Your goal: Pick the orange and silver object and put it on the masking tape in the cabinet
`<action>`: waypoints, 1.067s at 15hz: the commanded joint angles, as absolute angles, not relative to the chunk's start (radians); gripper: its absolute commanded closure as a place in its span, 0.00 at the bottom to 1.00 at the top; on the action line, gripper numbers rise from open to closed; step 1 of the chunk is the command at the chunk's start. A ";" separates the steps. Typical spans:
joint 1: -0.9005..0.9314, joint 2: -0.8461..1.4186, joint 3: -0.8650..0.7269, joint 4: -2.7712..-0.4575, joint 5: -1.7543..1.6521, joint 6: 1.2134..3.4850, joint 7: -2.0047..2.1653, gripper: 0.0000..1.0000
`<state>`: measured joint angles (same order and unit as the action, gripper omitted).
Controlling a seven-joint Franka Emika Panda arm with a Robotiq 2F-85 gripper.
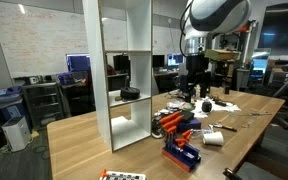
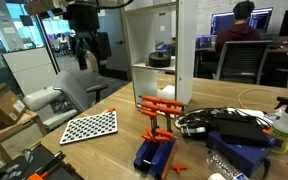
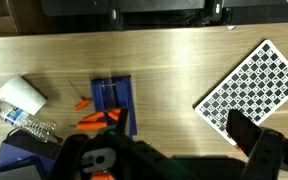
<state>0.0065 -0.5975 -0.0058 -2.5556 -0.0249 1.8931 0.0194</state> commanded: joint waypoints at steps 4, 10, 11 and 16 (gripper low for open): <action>0.002 -0.590 -0.002 -2.566 -0.023 1.891 0.018 0.00; 0.002 -0.576 -0.002 -2.578 -0.023 1.891 0.018 0.00; 0.002 -0.575 -0.002 -2.578 -0.023 1.891 0.018 0.00; 0.002 -0.575 -0.002 -2.578 -0.023 1.891 0.018 0.00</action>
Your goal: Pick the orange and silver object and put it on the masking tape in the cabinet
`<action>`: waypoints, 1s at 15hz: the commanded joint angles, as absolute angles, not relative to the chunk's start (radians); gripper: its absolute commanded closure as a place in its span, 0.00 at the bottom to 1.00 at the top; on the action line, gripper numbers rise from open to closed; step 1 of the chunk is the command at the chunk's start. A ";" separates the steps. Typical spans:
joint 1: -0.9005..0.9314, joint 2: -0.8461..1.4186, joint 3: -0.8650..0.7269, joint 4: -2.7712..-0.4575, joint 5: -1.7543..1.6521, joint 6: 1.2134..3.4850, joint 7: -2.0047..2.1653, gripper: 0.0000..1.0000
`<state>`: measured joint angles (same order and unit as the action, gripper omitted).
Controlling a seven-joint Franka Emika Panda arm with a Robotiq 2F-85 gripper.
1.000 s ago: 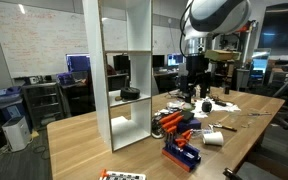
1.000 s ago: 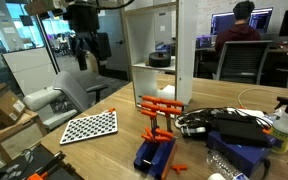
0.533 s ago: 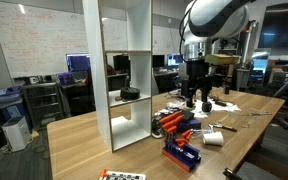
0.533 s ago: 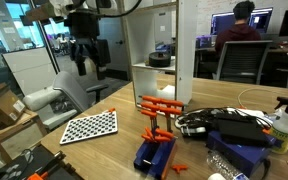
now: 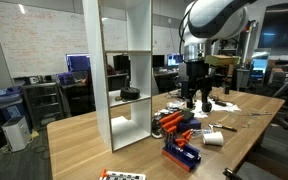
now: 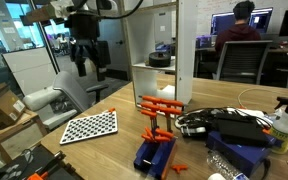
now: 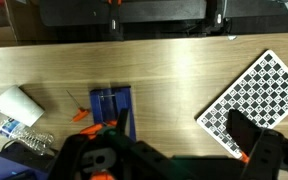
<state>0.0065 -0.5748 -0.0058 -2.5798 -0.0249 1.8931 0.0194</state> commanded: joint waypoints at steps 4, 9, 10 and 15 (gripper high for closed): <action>0.002 -0.575 -0.002 -2.578 -0.023 1.891 0.018 0.00; 0.036 -0.549 0.021 -2.558 0.026 1.950 0.043 0.00; 0.046 -0.542 0.029 -2.554 0.034 1.959 0.045 0.00; 0.082 -0.527 0.037 -2.549 0.063 1.959 0.011 0.00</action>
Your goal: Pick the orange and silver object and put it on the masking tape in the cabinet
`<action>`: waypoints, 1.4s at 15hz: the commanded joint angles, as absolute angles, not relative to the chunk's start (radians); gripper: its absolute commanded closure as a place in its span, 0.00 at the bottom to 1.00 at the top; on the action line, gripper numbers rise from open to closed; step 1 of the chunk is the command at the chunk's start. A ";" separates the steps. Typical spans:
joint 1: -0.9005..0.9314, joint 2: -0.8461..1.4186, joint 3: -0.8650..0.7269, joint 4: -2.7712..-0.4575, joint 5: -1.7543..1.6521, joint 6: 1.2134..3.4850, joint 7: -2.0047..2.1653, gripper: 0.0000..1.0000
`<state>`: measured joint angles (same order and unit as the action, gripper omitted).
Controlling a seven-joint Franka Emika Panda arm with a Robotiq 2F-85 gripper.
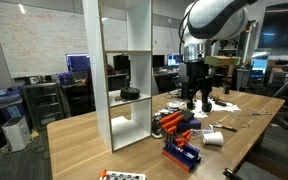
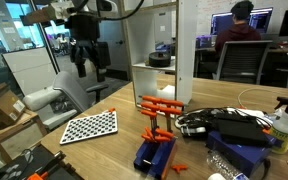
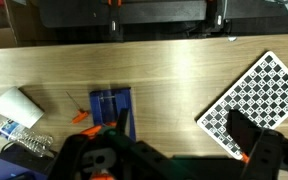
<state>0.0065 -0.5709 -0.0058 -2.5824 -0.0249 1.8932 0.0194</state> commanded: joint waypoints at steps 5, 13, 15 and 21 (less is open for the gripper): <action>0.003 -0.569 -0.001 -2.581 -0.019 1.895 0.018 0.00; 0.102 -0.585 0.018 -2.558 0.053 1.914 -0.098 0.00; 0.138 -0.586 0.028 -2.545 0.070 1.910 -0.137 0.00; 0.196 -0.572 0.064 -2.496 0.060 1.958 -0.184 0.00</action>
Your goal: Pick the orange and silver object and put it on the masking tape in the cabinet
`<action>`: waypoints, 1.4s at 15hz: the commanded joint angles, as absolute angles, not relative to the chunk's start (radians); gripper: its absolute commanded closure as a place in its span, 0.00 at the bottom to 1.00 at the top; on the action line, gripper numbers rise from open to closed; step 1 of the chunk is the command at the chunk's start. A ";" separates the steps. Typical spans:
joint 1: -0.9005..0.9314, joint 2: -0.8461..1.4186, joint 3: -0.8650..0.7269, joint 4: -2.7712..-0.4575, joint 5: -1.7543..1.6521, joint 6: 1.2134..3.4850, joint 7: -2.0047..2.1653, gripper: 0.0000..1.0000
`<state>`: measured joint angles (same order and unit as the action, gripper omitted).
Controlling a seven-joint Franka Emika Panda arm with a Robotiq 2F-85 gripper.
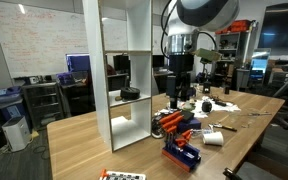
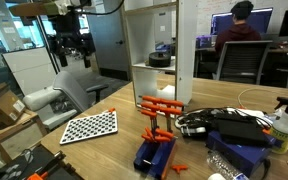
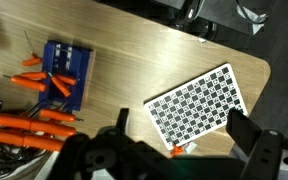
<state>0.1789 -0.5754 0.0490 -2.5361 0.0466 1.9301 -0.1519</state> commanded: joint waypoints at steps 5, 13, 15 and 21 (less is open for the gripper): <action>0.232 -0.544 0.112 -2.483 0.063 2.121 -0.169 0.00; 0.290 -0.339 0.043 -2.556 0.146 2.172 -0.428 0.00; 0.280 -0.261 0.030 -2.546 0.150 2.139 -0.524 0.00; 0.244 -0.068 0.063 -2.511 0.129 2.143 -0.623 0.00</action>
